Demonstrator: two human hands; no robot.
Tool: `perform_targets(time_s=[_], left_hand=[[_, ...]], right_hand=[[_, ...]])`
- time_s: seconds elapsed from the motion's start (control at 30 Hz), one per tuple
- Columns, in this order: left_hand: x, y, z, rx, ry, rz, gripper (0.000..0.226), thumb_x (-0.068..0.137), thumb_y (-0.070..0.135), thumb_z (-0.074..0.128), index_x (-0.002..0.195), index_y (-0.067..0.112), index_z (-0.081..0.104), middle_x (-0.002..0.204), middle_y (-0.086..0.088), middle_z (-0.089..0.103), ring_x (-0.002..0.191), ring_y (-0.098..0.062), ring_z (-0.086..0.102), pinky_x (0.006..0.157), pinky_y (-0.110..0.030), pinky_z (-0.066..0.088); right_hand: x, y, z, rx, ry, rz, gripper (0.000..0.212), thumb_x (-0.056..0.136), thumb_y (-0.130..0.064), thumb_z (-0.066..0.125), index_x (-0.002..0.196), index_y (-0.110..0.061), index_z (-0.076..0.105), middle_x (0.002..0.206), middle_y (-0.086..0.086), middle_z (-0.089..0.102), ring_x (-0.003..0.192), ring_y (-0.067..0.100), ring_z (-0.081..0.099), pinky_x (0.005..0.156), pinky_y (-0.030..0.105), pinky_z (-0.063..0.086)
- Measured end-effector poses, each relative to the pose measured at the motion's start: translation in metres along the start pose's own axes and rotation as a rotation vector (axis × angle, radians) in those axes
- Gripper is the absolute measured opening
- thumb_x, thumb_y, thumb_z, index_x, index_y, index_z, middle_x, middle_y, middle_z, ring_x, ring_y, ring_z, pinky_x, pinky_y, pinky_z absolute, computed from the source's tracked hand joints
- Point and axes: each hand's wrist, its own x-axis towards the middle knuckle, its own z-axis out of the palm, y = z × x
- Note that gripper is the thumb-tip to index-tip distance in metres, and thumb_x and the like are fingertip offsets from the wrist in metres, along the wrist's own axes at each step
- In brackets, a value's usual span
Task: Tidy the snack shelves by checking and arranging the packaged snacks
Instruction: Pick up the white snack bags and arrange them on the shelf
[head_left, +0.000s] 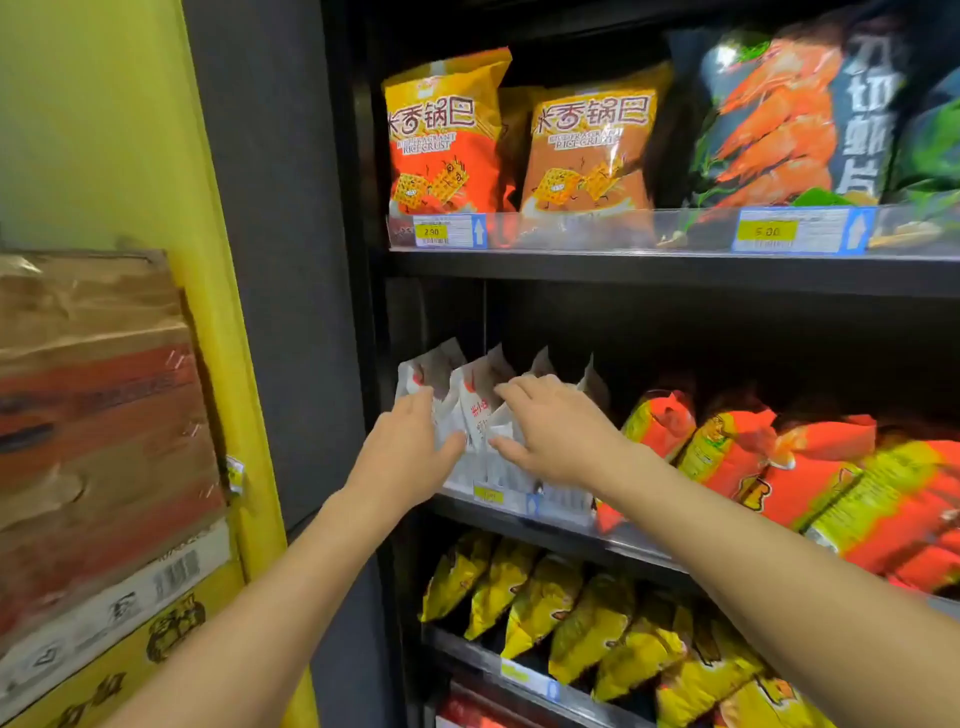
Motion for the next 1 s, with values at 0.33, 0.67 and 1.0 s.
perform_targets(time_s=[0.33, 0.67, 1.0], left_hand=[[0.054, -0.008, 0.041, -0.174, 0.101, -0.232, 0.063, 0.096, 0.044, 0.062, 0.149, 0.016, 0.04, 0.14, -0.008, 0.054, 0.113, -0.026, 0.063, 0.095, -0.049, 0.058], [0.086, -0.008, 0.066, -0.347, 0.177, -0.376, 0.053, 0.106, 0.028, 0.052, 0.155, 0.018, 0.032, 0.156, -0.004, 0.041, 0.123, -0.022, 0.058, 0.1, -0.035, 0.052], [0.11, -0.002, 0.089, -0.291, 0.285, -0.556, 0.073, 0.109, 0.038, 0.048, 0.165, 0.014, 0.007, 0.167, -0.014, 0.025, 0.143, -0.034, 0.044, 0.115, -0.05, 0.046]], right_hand=[[0.102, 0.027, 0.019, 0.188, -0.159, -0.128, 0.079, 0.1, -0.035, 0.064, 0.166, -0.023, 0.021, 0.168, 0.003, 0.035, 0.146, 0.026, 0.046, 0.112, 0.039, 0.045], [0.122, 0.042, 0.041, 0.266, -0.211, -0.217, 0.066, 0.102, -0.027, 0.061, 0.161, -0.02, 0.033, 0.154, 0.004, 0.052, 0.136, 0.023, 0.055, 0.108, 0.034, 0.046], [0.105, 0.063, 0.057, 0.248, -0.126, -0.228, 0.041, 0.102, -0.038, 0.06, 0.138, -0.022, 0.052, 0.124, -0.003, 0.062, 0.1, 0.013, 0.062, 0.076, 0.022, 0.046]])
